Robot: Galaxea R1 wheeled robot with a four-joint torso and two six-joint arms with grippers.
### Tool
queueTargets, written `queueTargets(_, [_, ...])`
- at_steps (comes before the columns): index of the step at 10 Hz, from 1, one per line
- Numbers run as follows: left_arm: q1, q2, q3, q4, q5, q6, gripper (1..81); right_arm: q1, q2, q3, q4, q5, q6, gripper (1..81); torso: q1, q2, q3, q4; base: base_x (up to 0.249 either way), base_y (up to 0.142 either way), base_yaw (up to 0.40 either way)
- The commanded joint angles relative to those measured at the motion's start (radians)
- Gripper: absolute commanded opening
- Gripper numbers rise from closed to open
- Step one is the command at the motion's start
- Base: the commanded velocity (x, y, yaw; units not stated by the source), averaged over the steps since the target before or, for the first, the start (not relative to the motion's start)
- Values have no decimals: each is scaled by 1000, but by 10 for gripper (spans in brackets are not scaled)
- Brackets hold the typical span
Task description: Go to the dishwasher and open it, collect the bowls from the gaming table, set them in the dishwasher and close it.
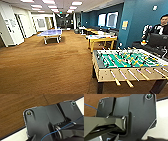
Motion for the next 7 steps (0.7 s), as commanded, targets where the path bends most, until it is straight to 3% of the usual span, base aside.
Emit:
queueTargets(1, [-43, -4, -3, -4, 45, -1, 811, 35, -2, 0, 0, -54, -2, 811, 0, 0, 0, 0, 154, 0, 0])
queueTargets(7, [-43, -3, -3, -3, 45, -1, 811, 35, -4, 0, 0, -54, -1, 811, 0, 0, 0, 0, 160, 0, 0])
